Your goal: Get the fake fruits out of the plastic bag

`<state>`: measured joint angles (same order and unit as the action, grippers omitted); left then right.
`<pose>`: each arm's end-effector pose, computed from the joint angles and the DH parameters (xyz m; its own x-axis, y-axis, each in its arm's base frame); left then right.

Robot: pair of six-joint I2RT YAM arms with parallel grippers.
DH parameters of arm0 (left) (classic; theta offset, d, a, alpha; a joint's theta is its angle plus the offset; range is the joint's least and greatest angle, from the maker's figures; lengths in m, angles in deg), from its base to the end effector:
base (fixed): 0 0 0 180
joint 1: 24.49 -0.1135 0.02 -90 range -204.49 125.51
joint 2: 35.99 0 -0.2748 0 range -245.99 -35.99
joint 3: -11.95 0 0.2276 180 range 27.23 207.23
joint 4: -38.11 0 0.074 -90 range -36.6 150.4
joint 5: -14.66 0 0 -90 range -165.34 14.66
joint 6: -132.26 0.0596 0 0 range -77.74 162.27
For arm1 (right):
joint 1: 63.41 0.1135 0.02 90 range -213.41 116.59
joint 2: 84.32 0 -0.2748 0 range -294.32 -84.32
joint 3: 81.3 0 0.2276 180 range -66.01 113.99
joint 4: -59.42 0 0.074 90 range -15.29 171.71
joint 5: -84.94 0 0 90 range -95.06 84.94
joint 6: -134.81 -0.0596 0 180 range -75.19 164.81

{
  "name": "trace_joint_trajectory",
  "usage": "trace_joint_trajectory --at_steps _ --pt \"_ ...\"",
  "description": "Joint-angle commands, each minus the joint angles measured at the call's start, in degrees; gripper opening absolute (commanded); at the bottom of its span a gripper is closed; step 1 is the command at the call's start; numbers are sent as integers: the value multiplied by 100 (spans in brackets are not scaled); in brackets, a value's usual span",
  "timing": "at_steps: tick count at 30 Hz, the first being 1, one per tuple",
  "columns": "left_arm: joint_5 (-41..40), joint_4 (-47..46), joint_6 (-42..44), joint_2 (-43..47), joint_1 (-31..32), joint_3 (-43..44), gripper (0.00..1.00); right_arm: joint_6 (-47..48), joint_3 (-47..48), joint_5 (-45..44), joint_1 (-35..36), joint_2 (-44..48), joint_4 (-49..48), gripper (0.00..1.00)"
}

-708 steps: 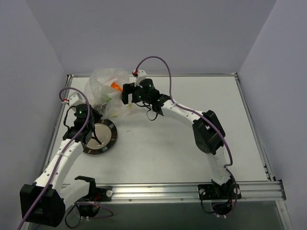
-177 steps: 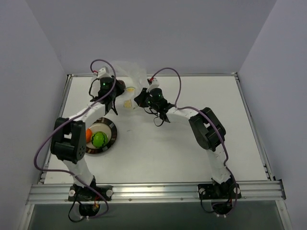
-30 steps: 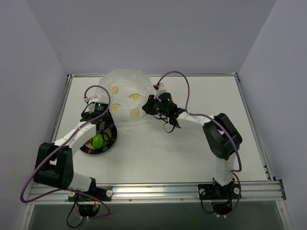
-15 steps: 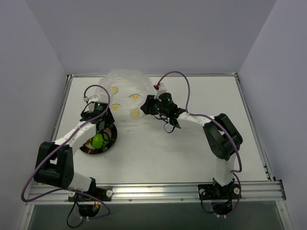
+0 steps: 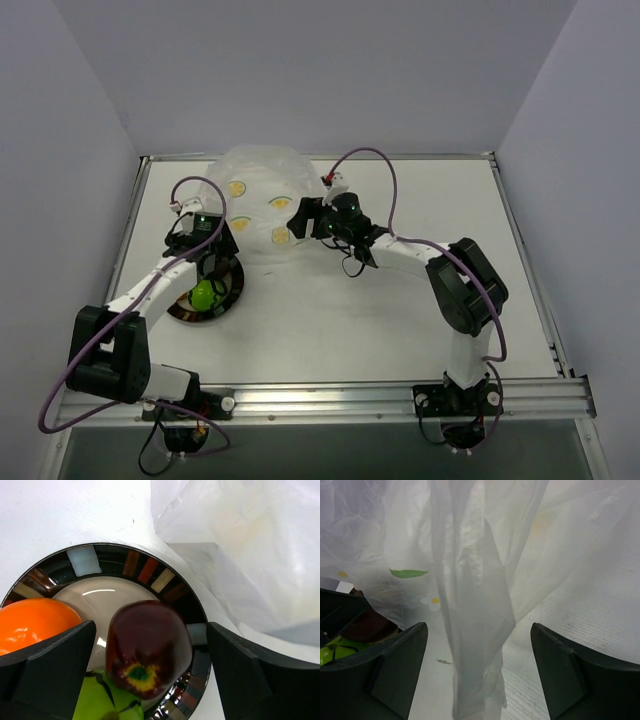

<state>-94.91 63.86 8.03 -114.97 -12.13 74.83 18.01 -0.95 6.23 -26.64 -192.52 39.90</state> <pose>0.2808 -0.0411 0.2333 -0.5152 -0.4297 -0.7416 -0.4014 0.8855 -0.2342 0.3440 0.2716 0.2490 -0.4382 0.2245 -0.8704 -0.6101 0.6368 0.4714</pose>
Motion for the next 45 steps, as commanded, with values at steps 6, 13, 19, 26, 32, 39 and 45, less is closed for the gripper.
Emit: trace_joint_trajectory --at_steps 6,13,19,26,32,39,45 --pt "611 -44 -215 1770 -32 57 95 53 7 -170 -4 484 -105 95" --pt "1463 1008 162 3010 -32 637 94 44 -265 -1073 5 1046 -123 100" --pt "2308 1528 733 4240 -32 716 94 0 -853 -2314 5 2170 -290 100" --pt "2652 1907 1103 5524 -32 286 94 0 -1205 -2913 23 3619 -220 100" --pt "2845 1934 1446 6052 -32 101 94 149 -1583 -3282 84 5007 569 100" --pt "3223 1978 1543 6254 -49 75 94 167 -2706 -4204 93 7021 1616 94" --pt "2986 2118 1473 6447 -49 92 94 -385 -3385 -4513 111 7727 2373 85"
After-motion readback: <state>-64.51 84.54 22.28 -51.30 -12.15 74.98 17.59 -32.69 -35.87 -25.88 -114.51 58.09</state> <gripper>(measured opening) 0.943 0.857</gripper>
